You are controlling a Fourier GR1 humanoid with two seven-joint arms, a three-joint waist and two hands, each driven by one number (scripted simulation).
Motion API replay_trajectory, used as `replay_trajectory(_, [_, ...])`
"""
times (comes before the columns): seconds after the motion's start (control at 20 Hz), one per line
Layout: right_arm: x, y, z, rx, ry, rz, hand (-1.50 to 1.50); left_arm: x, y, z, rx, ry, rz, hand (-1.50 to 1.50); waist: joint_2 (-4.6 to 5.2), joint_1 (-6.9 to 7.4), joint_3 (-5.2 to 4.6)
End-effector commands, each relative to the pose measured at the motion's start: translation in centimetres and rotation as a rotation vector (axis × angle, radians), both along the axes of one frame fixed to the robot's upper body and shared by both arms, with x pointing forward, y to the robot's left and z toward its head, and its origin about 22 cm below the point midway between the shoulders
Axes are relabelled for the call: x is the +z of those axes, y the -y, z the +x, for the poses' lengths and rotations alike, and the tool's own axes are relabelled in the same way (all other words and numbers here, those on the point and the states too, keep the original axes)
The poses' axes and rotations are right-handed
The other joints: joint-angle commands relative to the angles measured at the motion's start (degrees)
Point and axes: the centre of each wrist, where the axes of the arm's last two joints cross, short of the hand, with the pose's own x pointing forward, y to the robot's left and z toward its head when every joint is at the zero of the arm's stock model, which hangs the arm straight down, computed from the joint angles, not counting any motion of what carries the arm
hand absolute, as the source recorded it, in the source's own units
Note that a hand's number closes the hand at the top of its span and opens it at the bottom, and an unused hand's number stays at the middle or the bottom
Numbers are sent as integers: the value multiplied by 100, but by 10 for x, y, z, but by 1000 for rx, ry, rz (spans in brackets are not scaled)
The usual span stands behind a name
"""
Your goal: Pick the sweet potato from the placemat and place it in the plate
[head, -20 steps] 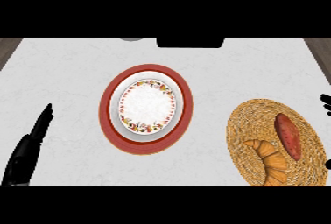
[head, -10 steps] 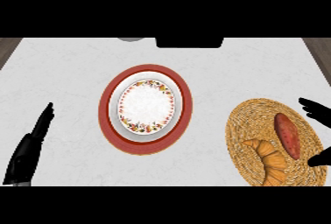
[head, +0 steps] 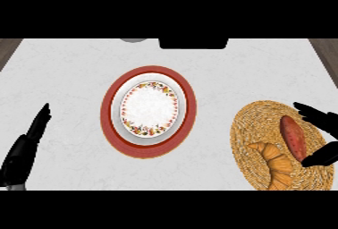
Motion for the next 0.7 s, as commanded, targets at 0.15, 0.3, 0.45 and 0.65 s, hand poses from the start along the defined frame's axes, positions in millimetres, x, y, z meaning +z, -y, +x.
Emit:
replay_trajectory(0.15, [-19, -13, 4, 37, -9, 5, -150, 5, 15, -13, 7, 18, -8, 0, -4, 8, 1])
replay_trajectory(0.3, [-31, -6, -7, -15, 71, 69, 150, -23, 9, -11, 11, 12, 3, 0, 3, -6, 0])
replay_trajectory(0.45, [-18, -24, 5, 18, 82, 47, 150, 9, 11, 4, 22, 18, 4, 0, -4, -8, 0])
replay_trajectory(0.65, [4, -27, 24, 90, 163, -167, 150, 3, 3, 1, 5, 12, -1, 0, 10, 52, 1])
